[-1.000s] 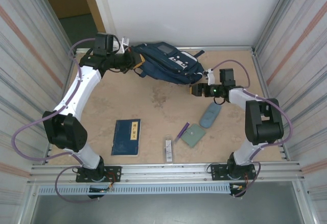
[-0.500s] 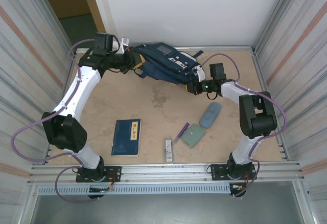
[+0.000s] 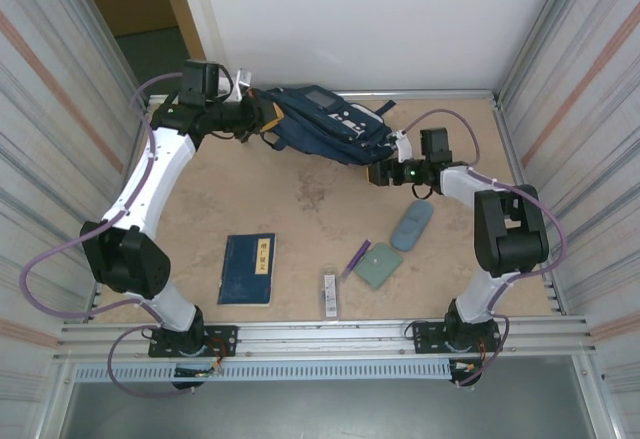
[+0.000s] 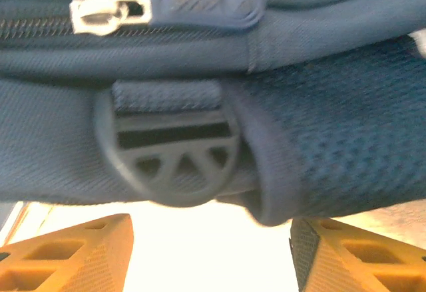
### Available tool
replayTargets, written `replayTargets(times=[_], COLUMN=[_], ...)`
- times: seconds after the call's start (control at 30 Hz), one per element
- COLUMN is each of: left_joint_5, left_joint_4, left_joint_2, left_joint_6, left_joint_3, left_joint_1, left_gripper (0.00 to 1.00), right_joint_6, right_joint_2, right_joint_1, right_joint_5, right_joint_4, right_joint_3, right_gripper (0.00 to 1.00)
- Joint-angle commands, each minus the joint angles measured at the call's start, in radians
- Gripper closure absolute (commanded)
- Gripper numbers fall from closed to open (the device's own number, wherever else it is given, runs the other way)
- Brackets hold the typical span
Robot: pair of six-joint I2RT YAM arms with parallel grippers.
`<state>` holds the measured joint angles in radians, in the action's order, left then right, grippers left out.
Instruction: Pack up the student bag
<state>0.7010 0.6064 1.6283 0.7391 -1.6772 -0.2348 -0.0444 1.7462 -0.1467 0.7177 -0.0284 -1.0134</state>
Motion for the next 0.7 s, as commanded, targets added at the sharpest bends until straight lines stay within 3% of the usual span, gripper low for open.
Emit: replayTargets(times=[0.0, 0.17, 0.2, 0.33, 0.5, 0.67], left_joint_5=[0.085, 0.098, 0.105, 0.112, 0.103, 0.08], left_joint_4=[-0.039, -0.039, -0.04, -0.04, -0.037, -0.038], left_joint_2=[-0.093, -0.09, -0.086, -0.075, -0.071, -0.07], left_joint_6=[0.023, 0.033, 0.037, 0.034, 0.021, 0.003], left_joint_3=[-0.062, -0.078, -0.083, -0.093, -0.089, -0.067], left_joint_1=[0.009, 0.009, 0.009, 0.009, 0.014, 0.017], left_gripper=[1.0, 1.0, 1.0, 1.0, 1.0, 1.0], right_joint_6=[-0.018, -0.009, -0.005, -0.001, 0.008, 0.024], right_joint_2=[0.031, 0.066, 0.074, 0.074, 0.059, 0.027], right_joint_1=[-0.003, -0.012, -0.021, -0.043, -0.048, -0.073], right_joint_5=[0.044, 0.119, 0.131, 0.123, 0.131, 0.11], right_joint_4=[-0.04, -0.019, -0.008, 0.003, 0.013, 0.061], right_joint_3=[-0.02, -0.072, -0.084, -0.094, -0.07, -0.046], right_gripper=[0.35, 0.38, 0.42, 0.71, 0.85, 0.94])
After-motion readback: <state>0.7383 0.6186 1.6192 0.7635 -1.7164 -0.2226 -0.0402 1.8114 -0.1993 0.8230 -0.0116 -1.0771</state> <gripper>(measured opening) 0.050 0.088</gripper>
